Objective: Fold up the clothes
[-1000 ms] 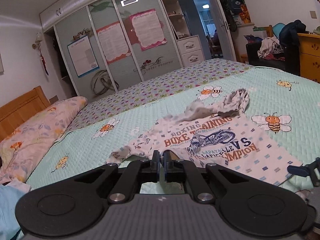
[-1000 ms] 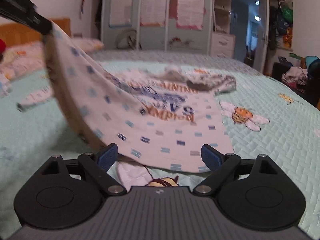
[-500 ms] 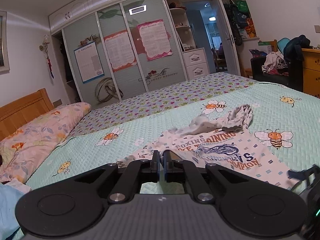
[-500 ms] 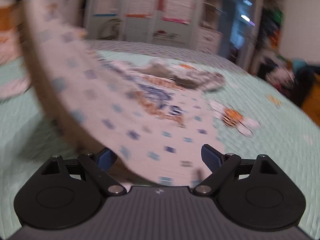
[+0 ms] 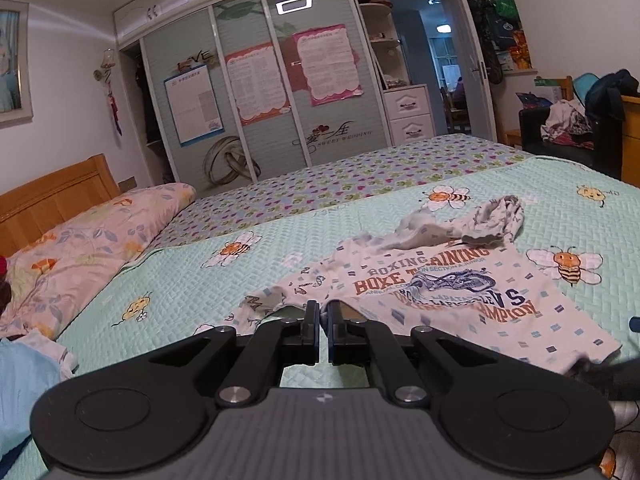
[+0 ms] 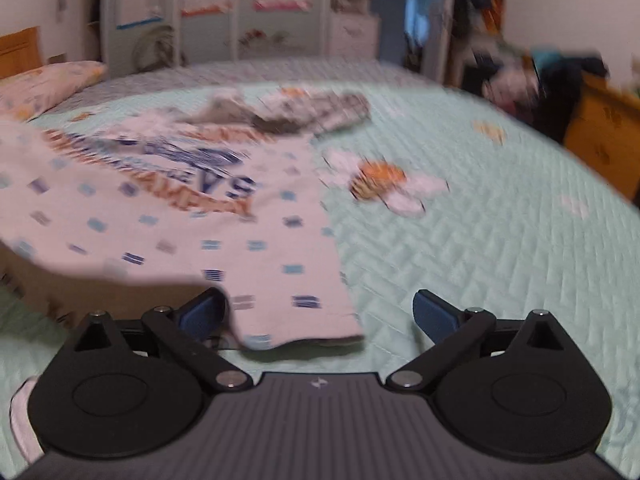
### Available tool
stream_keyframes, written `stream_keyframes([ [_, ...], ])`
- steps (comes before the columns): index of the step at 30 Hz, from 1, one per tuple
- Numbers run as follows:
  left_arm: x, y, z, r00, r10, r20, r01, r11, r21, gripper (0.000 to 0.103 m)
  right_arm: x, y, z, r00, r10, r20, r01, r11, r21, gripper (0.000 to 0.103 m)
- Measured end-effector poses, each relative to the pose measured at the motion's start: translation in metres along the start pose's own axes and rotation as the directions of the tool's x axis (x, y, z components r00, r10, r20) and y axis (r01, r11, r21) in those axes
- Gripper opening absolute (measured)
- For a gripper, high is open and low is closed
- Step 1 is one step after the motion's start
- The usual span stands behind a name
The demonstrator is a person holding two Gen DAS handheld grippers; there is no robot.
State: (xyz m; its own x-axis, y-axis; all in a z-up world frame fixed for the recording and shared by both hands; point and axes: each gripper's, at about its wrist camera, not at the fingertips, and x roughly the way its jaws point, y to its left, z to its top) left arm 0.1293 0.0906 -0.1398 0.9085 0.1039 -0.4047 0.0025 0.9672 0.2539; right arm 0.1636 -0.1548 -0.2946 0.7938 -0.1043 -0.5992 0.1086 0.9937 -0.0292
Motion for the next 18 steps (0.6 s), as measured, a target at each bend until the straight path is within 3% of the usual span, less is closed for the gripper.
stream_keyframes([
  [13, 0.006, 0.007, -0.008, 1.0, 0.003, -0.019, -0.003, 1.0, -0.019, 0.003, 0.006, -0.004, 0.0, 0.999, -0.041, 0.007, 0.041, 0.998, -0.046, 0.099],
  [18, 0.01, 0.009, -0.013, 1.0, 0.004, -0.029, -0.005, 1.0, -0.027, 0.003, 0.002, 0.012, -0.005, 0.999, 0.023, 0.034, -0.017, 0.984, -0.178, 0.09],
])
